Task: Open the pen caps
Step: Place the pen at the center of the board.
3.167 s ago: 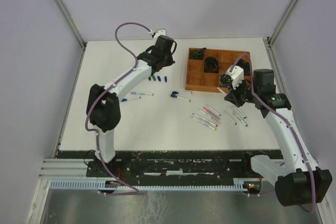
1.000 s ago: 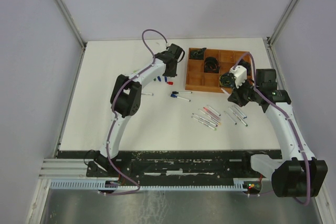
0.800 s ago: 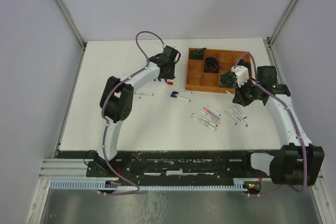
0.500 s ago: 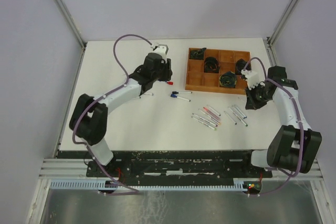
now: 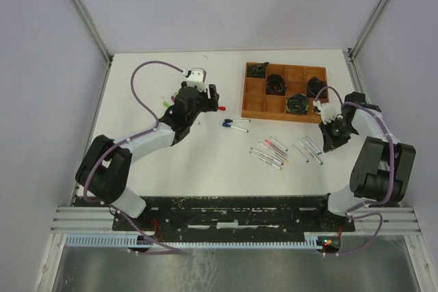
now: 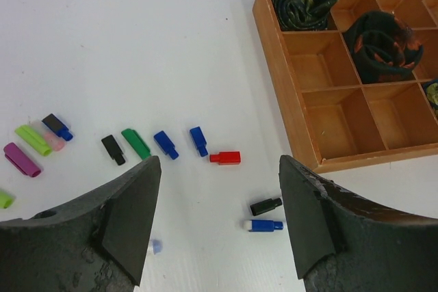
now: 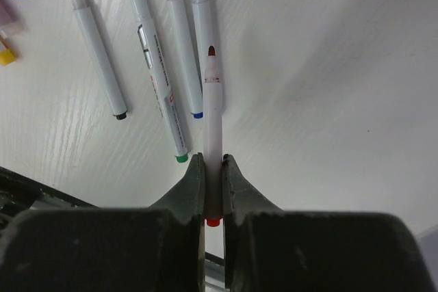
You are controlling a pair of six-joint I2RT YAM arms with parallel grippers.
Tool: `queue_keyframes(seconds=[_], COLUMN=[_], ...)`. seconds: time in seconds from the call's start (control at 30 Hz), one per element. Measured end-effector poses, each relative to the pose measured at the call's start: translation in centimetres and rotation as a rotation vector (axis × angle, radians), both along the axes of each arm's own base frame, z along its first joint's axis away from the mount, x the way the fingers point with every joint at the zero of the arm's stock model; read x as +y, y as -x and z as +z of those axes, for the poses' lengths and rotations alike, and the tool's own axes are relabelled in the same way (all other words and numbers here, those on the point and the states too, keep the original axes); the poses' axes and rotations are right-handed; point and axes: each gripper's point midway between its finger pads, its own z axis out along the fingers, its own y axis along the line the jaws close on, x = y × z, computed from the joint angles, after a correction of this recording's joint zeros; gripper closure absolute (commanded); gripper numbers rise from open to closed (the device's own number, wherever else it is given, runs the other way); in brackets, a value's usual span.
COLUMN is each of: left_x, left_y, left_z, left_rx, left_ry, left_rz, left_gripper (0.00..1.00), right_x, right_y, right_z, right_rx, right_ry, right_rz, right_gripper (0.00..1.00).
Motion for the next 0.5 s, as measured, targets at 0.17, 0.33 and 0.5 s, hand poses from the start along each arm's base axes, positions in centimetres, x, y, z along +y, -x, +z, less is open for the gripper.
queue_keyframes(seconds=[0.17,0.33,0.5], left_x=[0.1,0.4,0.5], left_y=[-0.3,-0.5,-0.6], left_z=[0.7,1.0,1.0], left_rx=[-0.029,-0.045,-0.048], left_ry=[0.005,-0.008,-0.014], left_rz=[0.013,0.023,0.029], left_gripper=[0.23,0.24,0.24], right_x=[-0.4,-0.6,0.0], right_y=[-1.8,-3.6,-3.7], right_z=[-0.2,-0.8,-2.1], right_rx=[-0.029,-0.048,-0.007], right_ry=[0.005,0.004,0.011], right_rz=[-0.018,-0.014,0.004], right_gripper=[0.86,0.82,0.79])
